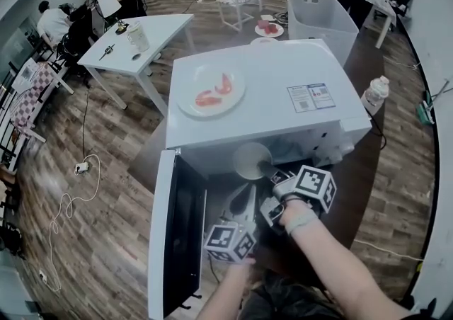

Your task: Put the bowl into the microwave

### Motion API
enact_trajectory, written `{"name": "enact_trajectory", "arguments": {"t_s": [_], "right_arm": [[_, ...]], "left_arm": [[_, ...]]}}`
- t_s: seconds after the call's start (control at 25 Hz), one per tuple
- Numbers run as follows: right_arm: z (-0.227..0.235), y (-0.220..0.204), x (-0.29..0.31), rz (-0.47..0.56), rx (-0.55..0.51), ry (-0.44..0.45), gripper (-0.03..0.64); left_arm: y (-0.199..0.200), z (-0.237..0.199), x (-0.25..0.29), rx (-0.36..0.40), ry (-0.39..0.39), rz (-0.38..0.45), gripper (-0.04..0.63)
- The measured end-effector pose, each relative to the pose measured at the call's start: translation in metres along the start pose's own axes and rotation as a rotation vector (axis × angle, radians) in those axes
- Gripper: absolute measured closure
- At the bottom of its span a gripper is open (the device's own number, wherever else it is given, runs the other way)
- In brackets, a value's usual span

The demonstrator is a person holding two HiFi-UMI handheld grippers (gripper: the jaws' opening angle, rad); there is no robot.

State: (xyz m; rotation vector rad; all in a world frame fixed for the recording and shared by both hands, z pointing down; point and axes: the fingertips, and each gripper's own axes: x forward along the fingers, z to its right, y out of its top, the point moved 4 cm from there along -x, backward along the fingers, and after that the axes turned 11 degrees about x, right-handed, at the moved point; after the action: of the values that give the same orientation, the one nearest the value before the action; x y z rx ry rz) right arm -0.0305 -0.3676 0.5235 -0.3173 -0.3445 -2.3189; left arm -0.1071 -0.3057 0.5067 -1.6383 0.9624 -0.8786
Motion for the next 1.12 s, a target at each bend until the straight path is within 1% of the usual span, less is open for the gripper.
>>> {"name": "enact_trajectory", "arguments": {"t_s": [0.24,0.56,0.64,0.76,0.96,1.12], "right_arm": [[-0.005,0.005,0.002,0.007,-0.029,0.002,0.480],[-0.009,0.008,0.005,-0.039,-0.057,0.049,0.449],[-0.011,0.008,0.004,-0.058,-0.082,0.061,0.414],[-0.013,0.007,0.004,-0.089,-0.122,0.074,0.413],[-0.015,0.001,-0.003,-0.154,-0.219,0.079,0.414],[-0.014,-0.003,-0.004,-0.201,-0.225,0.101,0.414]], "left_arm": [[0.006,-0.002,0.008,-0.008,-0.010,-0.001,0.595],[0.010,-0.005,0.014,-0.012,-0.015,0.008,0.595],[0.011,-0.007,0.016,-0.014,-0.011,0.011,0.595],[0.013,-0.009,0.019,-0.019,-0.011,0.011,0.595],[0.014,-0.011,0.020,-0.021,-0.008,0.002,0.595],[0.013,-0.012,0.023,-0.020,-0.008,-0.004,0.595]]}}
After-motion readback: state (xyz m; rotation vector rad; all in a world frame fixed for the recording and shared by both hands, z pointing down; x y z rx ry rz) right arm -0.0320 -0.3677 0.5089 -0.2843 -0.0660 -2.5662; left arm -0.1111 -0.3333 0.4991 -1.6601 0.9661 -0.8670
